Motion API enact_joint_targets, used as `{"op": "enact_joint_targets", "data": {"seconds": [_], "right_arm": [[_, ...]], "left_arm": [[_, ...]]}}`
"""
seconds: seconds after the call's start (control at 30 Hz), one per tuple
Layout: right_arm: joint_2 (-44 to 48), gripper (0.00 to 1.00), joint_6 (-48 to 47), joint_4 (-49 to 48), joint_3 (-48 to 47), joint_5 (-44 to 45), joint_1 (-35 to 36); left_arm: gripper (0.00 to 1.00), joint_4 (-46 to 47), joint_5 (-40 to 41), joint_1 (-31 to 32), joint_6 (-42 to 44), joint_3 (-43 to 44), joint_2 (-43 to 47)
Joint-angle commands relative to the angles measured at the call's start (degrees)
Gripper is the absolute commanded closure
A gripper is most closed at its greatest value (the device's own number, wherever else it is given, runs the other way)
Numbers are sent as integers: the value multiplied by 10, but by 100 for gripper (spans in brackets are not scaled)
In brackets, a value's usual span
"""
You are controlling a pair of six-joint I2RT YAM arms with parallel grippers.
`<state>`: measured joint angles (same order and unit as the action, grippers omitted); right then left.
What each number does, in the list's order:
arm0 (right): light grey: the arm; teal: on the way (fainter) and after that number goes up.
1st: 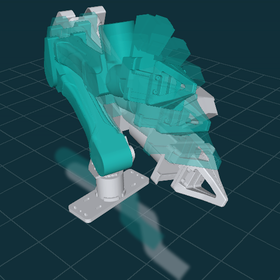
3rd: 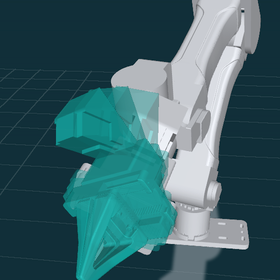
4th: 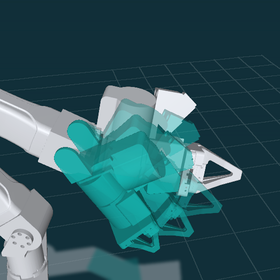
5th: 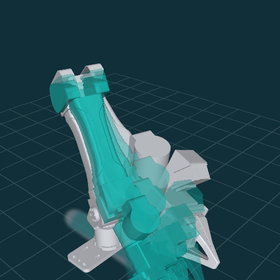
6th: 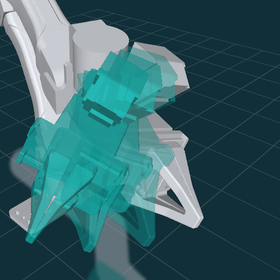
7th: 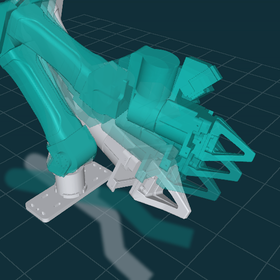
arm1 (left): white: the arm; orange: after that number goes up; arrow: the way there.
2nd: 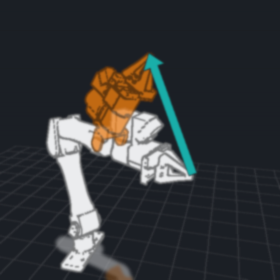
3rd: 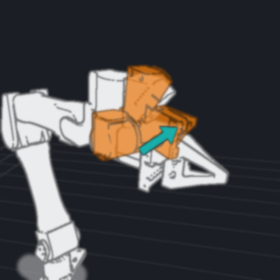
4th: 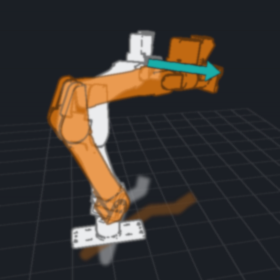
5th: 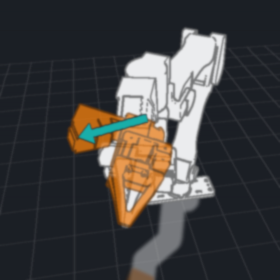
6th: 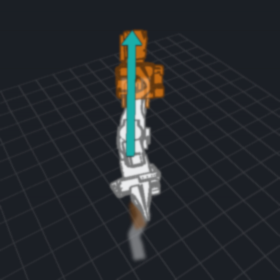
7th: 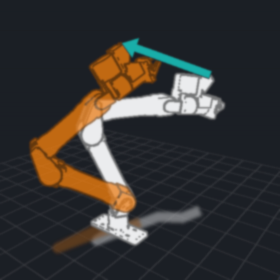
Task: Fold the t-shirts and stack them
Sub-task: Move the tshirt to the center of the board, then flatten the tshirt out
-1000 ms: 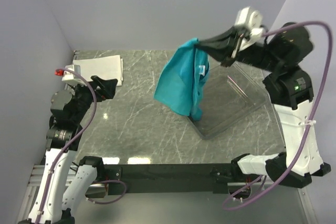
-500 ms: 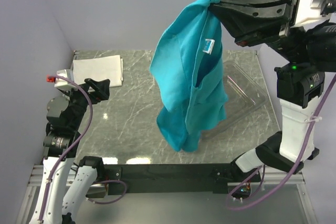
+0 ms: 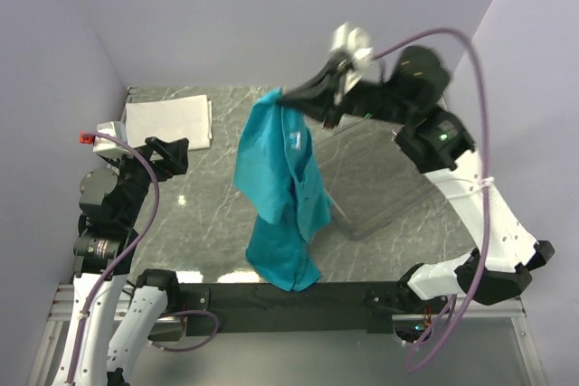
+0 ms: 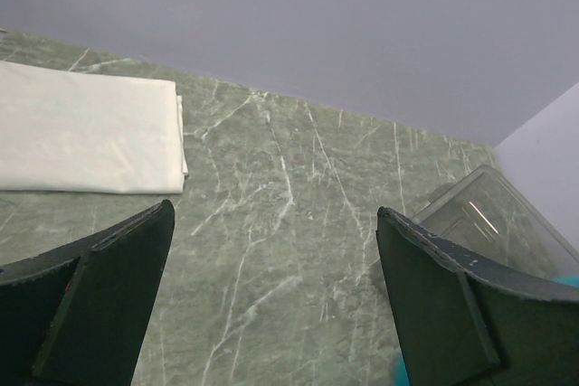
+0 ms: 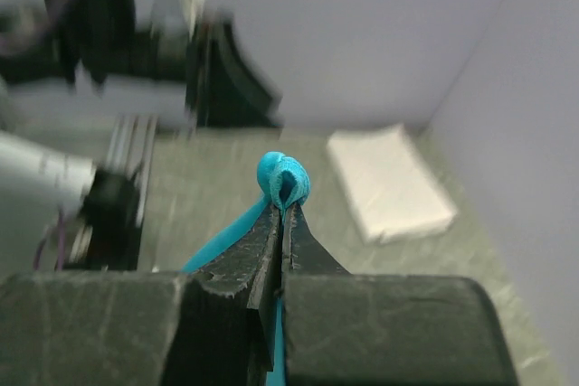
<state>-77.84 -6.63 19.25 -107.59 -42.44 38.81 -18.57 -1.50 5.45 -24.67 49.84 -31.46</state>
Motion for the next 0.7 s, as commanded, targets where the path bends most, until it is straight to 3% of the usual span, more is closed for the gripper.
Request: {"op": "enact_joint_targets", "data": {"seconds": [0.0,0.2,0.3,0.33,0.37,0.43,0.53,0.63,0.67], "right_arm": [[46,100,-141,67,90,-18,31],[73,100,-237,107,265,60,91],[60,75,-223,85,315,131,93],[45,47,-225,91,317,150,91],[40,33,-228,102,321,179,89],[38,18,-255,116,325,191,67],[41,12,-309,161,337,166,-1],[19,12,-446,297,324,147,-63],[16,12,-497,385,328,148,-75]], "left_arm": [[1,15,-10,2,8,1,2],[1,19,-58,2,18,1,-18],[1,25,-74,2,17,-5,-22],[1,26,-80,2,17,-6,-23],[1,27,-86,2,18,-6,-25],[0,21,-102,2,21,-5,-34],[0,7,-110,2,25,-4,-40],[1,8,-106,2,25,-13,-34],[1,10,-107,2,24,-15,-33]]}}
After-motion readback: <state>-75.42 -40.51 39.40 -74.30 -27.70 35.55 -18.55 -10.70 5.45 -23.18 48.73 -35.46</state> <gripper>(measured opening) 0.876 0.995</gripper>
